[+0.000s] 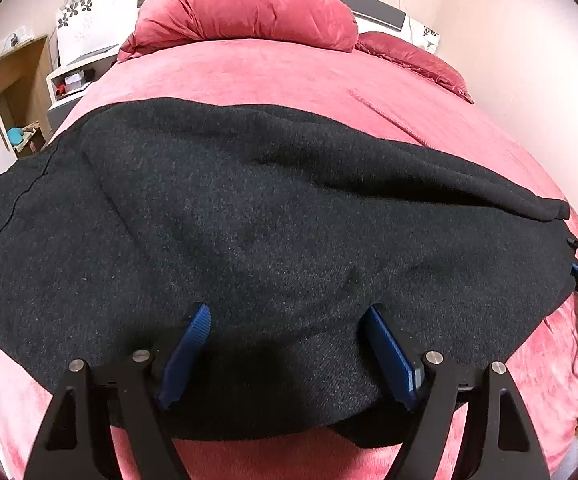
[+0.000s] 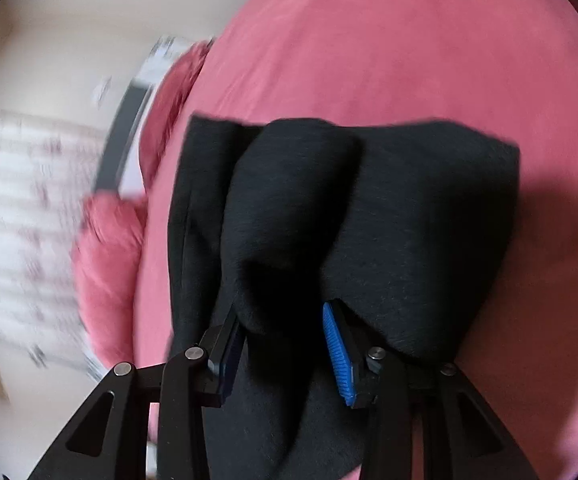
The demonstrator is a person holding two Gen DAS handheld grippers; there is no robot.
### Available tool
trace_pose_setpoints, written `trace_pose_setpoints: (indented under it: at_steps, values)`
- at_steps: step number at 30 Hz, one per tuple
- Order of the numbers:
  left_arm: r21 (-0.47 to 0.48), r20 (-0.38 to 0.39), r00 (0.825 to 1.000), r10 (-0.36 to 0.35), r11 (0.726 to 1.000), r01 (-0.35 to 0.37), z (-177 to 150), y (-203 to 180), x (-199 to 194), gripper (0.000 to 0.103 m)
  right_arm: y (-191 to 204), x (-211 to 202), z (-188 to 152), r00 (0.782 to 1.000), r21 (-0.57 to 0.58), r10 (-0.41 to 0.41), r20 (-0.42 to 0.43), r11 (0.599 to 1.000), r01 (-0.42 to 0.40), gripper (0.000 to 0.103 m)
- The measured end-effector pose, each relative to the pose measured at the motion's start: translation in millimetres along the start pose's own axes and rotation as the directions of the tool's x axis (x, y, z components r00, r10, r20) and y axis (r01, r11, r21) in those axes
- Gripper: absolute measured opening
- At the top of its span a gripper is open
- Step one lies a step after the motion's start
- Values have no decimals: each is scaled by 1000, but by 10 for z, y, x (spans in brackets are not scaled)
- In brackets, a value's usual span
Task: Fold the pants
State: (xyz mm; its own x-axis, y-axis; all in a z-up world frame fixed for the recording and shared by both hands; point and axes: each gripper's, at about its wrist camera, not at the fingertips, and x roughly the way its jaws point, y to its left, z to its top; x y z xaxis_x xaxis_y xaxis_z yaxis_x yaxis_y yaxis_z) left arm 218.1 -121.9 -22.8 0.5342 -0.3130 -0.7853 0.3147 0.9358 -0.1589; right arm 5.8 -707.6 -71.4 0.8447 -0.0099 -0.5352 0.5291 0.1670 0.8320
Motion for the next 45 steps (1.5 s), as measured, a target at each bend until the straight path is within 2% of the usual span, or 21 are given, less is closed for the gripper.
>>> trace_pose_setpoints:
  at_steps: [2,4,8,11,12,14,17,19,21,23,25,27,28,33,35,36,37,38,43,44,45]
  values:
    - [8,-3,1000,3,1000,-3,-13,2,-10,81,-66,20,20,996,83,56,64,995,-62,34]
    - [21,-12,1000,6,1000,-6,-22,1,-27,80,-15,37,82,992,107,103,72,988,-111,9]
    - [34,-11,1000,-24,999,24,53,-30,-76,42,503,-302,139,975,-53,192,107,981,-187,6]
    - [54,-16,999,-43,998,44,24,-1,-140,30,735,-799,5,964,-171,220,152,966,-194,5]
    - [53,-19,998,-52,997,53,14,23,-152,28,688,-914,-44,966,-191,196,169,968,-163,4]
    - [40,-24,997,-70,997,71,-7,69,-160,28,497,-937,-11,981,-207,23,190,978,17,4]
    - [25,-32,996,-80,996,81,0,118,-177,28,-39,-618,116,989,-122,-144,32,982,146,6]
    - [36,-39,996,-77,996,78,8,127,-193,28,-238,-572,129,994,-79,-112,16,990,113,6]
    - [65,-44,997,-68,995,71,2,108,-205,28,-204,-583,146,990,-105,-137,47,984,141,11]
    - [75,-52,996,-69,994,73,-11,100,-213,28,-8,-648,90,967,-182,-225,124,952,245,17]
    - [73,-58,996,-70,995,74,-13,108,-215,30,359,-688,-63,911,-266,-302,282,887,376,23]
    - [64,-65,995,-74,995,78,-23,134,-208,32,569,-745,-92,858,-284,-331,394,844,455,33]
    - [59,-67,995,-73,995,77,-29,157,-205,34,714,-711,-107,853,-310,-304,424,836,452,33]
    - [37,-60,996,-65,997,68,-41,233,-166,47,1169,-229,-70,867,-382,-307,392,803,457,34]
    - [49,-49,997,-53,997,55,-60,220,-164,49,1267,74,1,936,-417,-254,245,844,338,39]
    - [54,-43,998,-47,997,49,-70,209,-163,51,1300,324,44,952,-413,-275,135,858,306,39]
    - [53,-36,999,-41,998,43,-73,210,-169,52,1305,487,39,949,-406,-307,77,859,311,39]
    - [48,-33,999,-40,998,41,-69,199,-170,55,1328,706,34,929,-406,-370,22,846,346,39]
    - [13,-14,998,-62,998,62,-106,280,-227,64,1305,1177,92,857,-325,-516,-6,811,486,39]
    - [17,-13,998,-64,998,64,-119,306,-239,64,1315,1191,100,857,-310,-516,15,812,494,38]
    - [19,-11,998,-66,998,67,-125,310,-242,65,1354,1211,110,853,-315,-521,25,806,501,21]
